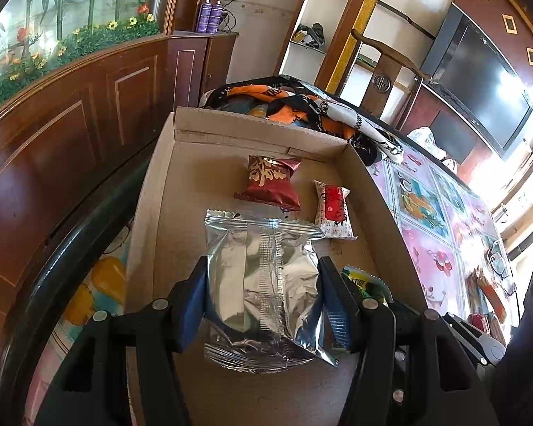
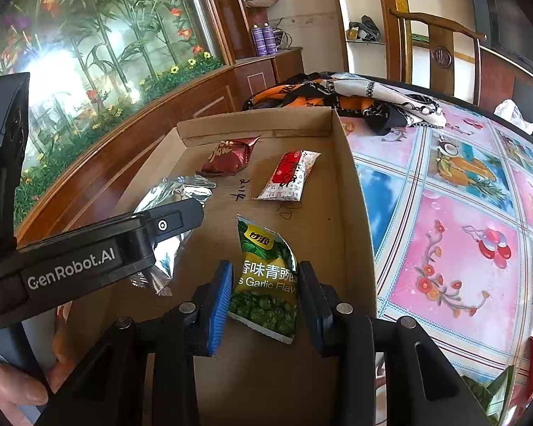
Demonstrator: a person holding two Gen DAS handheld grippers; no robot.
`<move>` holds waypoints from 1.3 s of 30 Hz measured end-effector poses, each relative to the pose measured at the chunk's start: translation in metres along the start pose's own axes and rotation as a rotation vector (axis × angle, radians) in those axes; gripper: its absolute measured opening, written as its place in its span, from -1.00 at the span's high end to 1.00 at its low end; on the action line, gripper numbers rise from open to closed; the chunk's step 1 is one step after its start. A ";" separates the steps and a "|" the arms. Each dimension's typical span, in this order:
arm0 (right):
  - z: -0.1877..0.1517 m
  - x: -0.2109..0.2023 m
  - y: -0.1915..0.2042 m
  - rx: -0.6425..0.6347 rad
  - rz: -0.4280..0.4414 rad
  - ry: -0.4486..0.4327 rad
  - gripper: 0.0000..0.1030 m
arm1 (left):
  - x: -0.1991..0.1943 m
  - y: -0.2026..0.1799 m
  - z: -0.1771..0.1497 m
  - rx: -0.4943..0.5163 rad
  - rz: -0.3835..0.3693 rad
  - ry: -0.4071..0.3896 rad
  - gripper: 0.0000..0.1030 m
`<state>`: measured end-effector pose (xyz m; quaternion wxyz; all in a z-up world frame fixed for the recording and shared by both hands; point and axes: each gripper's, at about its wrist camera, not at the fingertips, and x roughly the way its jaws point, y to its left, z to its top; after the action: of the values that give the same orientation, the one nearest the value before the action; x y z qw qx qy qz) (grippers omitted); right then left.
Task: Organize snacks
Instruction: 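Carry the foil bag and green pea bag into the box, then open both grippers, releasing the bags in the box, and withdraw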
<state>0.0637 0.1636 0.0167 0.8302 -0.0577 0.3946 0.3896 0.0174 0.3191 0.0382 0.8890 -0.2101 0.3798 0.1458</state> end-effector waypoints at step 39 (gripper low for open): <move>0.005 -0.037 -0.011 0.068 0.107 -0.069 -0.02 | -0.017 -0.001 -0.002 -0.001 -0.010 -0.076 -0.49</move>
<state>0.0605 0.1353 0.0443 0.8228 0.0049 0.3812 0.4214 0.0054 0.3150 0.0493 0.9035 -0.2066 0.3445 0.1495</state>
